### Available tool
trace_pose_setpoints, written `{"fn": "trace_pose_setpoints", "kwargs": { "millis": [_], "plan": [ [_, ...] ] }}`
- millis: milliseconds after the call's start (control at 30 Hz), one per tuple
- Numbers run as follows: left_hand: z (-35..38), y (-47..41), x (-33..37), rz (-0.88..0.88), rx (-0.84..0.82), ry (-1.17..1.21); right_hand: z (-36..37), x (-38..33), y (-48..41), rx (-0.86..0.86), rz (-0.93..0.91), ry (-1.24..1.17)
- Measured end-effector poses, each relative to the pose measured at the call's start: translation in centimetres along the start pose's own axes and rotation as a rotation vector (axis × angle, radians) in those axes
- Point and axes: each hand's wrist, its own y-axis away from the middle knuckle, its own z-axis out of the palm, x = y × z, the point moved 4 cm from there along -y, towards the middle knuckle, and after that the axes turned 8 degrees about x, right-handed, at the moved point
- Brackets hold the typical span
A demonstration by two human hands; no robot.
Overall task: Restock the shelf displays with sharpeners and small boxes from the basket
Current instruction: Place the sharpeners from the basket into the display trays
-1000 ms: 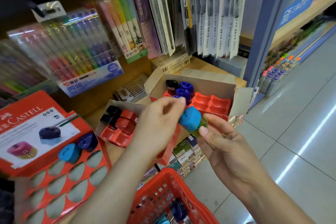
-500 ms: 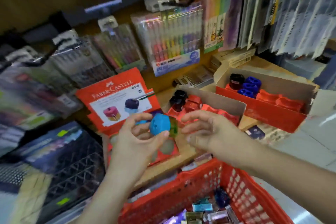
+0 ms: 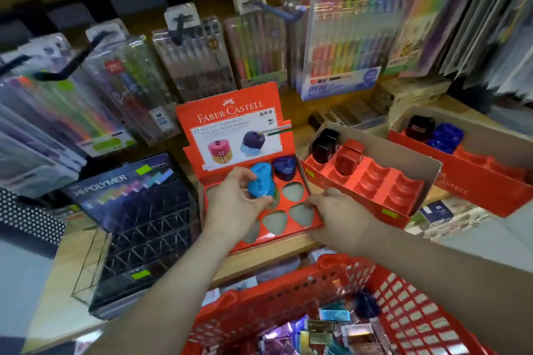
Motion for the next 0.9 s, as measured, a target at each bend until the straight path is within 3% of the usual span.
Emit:
{"fn": "trace_pose_setpoints", "kwargs": {
  "millis": [367,567,633,733,900],
  "plan": [
    [1.0,0.0,-0.4,0.247,0.027,-0.356,0.9,0.3,0.3,0.187,-0.03,-0.117],
    [-2.9,2.9,1.7,0.136,0.067,-0.108,-1.3,0.3,1.0,0.296,-0.099,-0.16],
    [-3.6,5.0,1.7,-0.03,-0.084,0.119,-2.7,-0.4,1.8,0.358,-0.174,-0.186],
    [-2.9,9.0,0.4,-0.203,-0.36,0.25,-3.0,-1.7,3.8,0.231,-0.284,-0.195],
    [0.4,16.2,-7.4,-0.331,-0.448,-0.054,3.6,-1.4,8.2,-0.213,-0.334,0.149]
  ]
}}
